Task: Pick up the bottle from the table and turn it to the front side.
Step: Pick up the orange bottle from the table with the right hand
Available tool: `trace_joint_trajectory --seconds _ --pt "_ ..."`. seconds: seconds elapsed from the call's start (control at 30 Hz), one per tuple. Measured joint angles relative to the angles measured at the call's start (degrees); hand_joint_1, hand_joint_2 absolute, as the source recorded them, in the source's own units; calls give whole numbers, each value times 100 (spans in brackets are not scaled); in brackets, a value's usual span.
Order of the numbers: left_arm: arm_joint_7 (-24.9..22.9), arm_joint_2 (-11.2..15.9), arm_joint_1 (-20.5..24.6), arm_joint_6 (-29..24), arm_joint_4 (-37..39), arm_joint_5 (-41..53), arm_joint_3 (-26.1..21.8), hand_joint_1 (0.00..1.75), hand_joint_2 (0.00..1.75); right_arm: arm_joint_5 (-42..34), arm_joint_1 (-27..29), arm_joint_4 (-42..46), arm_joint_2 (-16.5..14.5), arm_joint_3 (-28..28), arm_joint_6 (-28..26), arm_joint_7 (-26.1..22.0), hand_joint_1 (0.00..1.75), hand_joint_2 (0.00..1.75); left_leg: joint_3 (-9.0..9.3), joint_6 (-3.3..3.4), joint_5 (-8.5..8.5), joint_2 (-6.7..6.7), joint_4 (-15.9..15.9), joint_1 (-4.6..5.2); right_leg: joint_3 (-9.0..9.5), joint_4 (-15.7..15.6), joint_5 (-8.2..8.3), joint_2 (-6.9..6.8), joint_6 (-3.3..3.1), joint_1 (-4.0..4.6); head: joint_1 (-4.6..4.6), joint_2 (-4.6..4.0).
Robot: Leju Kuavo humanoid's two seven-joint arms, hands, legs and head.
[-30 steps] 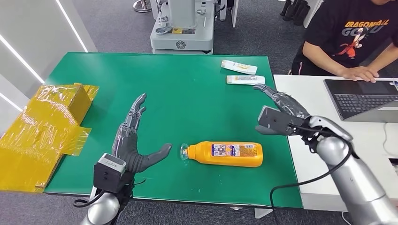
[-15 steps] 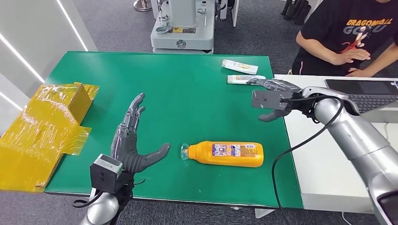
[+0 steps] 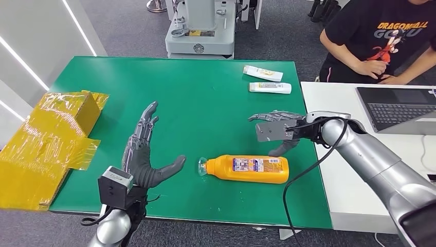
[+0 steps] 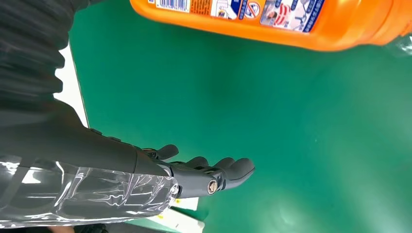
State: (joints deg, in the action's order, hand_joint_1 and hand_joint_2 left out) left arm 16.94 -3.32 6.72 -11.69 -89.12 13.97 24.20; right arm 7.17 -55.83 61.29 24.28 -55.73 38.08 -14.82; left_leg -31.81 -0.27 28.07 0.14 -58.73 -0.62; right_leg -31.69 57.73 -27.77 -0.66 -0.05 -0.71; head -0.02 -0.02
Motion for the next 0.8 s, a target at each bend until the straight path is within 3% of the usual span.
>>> trace_joint_trajectory --seconds 0.43,0.8 --pt "6 -13 9 -5 16 -51 -1 0 175 -327 252 222 205 -527 -147 494 0 175 -1 0 1 2 -6 0 -2 0 0 1 0 0 0 0" --pt "-67 -7 16 -16 16 -111 -2 0 175 -111 931 373 707 -766 -782 834 0 175 -5 2 2 -2 -10 0 -3 -1 0 -1 1 0 1 0"
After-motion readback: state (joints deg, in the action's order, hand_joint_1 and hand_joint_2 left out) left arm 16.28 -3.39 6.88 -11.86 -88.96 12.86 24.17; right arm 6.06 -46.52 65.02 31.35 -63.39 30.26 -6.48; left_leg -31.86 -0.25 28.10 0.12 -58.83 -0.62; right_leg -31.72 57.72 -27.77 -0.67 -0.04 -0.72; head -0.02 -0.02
